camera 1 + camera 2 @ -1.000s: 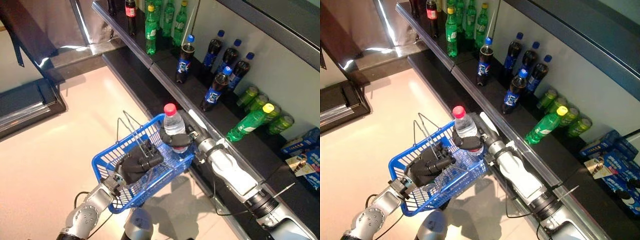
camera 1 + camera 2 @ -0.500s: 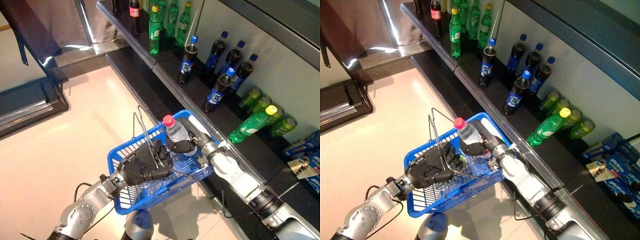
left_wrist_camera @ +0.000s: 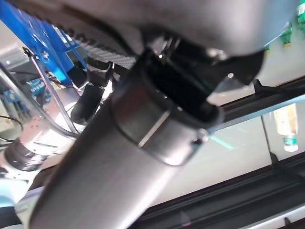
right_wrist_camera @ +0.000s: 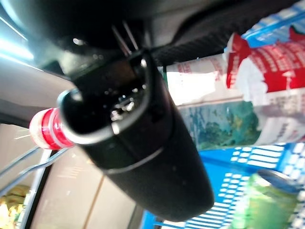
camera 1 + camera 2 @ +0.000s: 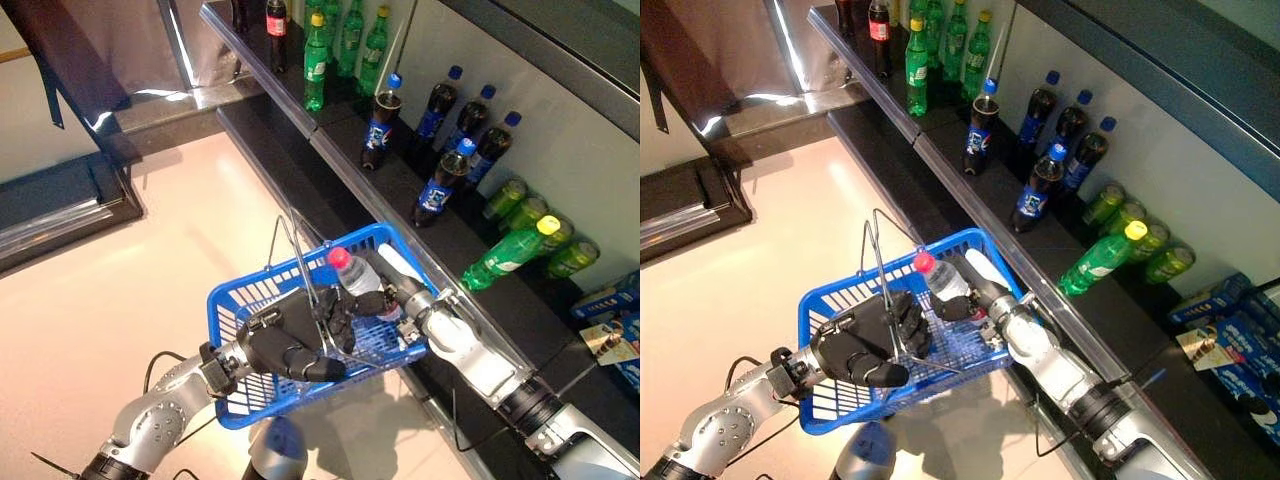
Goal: Pick up the drink and place into the basket.
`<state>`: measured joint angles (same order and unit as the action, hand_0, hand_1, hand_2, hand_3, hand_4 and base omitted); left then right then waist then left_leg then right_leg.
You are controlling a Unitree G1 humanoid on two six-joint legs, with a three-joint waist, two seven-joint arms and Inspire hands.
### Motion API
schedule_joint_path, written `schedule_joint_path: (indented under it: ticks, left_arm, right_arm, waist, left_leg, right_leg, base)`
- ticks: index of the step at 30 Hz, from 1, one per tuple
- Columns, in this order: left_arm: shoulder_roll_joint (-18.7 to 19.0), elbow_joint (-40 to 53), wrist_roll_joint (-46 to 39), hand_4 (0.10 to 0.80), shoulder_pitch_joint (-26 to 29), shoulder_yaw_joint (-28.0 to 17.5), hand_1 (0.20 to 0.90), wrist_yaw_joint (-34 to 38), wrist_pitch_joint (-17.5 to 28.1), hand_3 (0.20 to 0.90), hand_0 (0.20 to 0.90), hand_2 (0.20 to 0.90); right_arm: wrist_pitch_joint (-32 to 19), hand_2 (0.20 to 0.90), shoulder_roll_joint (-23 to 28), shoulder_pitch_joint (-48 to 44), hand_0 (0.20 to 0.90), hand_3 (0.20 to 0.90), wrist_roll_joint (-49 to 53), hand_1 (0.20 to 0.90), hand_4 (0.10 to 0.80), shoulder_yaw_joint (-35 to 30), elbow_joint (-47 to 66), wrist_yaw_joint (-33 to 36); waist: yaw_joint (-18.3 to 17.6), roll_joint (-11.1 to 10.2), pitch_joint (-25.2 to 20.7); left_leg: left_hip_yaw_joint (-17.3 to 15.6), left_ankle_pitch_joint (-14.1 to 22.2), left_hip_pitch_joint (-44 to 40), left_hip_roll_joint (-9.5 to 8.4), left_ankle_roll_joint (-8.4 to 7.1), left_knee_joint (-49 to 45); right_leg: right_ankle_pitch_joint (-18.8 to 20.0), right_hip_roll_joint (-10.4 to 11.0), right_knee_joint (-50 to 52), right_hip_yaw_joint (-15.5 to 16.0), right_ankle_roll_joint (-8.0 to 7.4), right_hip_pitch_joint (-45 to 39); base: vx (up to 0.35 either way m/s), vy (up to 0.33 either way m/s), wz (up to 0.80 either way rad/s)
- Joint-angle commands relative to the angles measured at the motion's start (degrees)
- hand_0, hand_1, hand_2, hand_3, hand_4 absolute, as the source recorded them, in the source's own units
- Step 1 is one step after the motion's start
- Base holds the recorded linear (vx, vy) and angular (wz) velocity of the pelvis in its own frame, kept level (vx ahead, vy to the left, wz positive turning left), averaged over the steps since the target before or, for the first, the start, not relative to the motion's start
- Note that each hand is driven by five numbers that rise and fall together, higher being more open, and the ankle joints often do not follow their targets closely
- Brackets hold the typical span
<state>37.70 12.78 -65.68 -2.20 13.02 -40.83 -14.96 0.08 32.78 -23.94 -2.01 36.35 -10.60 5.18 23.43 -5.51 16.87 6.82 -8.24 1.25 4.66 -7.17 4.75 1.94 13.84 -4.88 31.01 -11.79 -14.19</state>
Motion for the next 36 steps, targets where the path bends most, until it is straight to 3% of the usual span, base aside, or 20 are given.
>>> schedule_joint_path:
  ticks: [1,36]
  left_arm:
    - [-5.1,17.3,-7.8,0.1,9.7,3.1,0.3,-13.4,7.9,0.2,0.3,0.3]
    - [-4.6,21.9,-7.1,0.1,16.1,10.0,0.3,-16.9,9.6,0.2,0.3,0.3]
  right_arm:
    - [-4.5,0.3,2.2,-9.3,0.3,0.2,-2.2,0.3,0.1,3.3,-1.1,2.3]
    - [-2.9,0.3,-3.3,-12.2,0.3,0.2,-10.9,0.3,0.1,14.2,-10.5,-7.5]
  waist:
    - [0.5,-0.1,-12.9]
    - [1.6,-1.4,-13.3]
  left_leg:
    - [-2.3,5.4,-2.7,1.42,0.83,0.2]
    - [-1.0,5.4,-2.3,0.9,0.8,0.2]
  right_leg:
    - [0.1,1.2,3.1,-2.0,-0.59,2.0]
    - [0.2,0.4,2.8,-2.0,-0.29,1.9]
  base:
    - [0.0,0.0,0.0]
    - [0.001,-0.002,0.01]
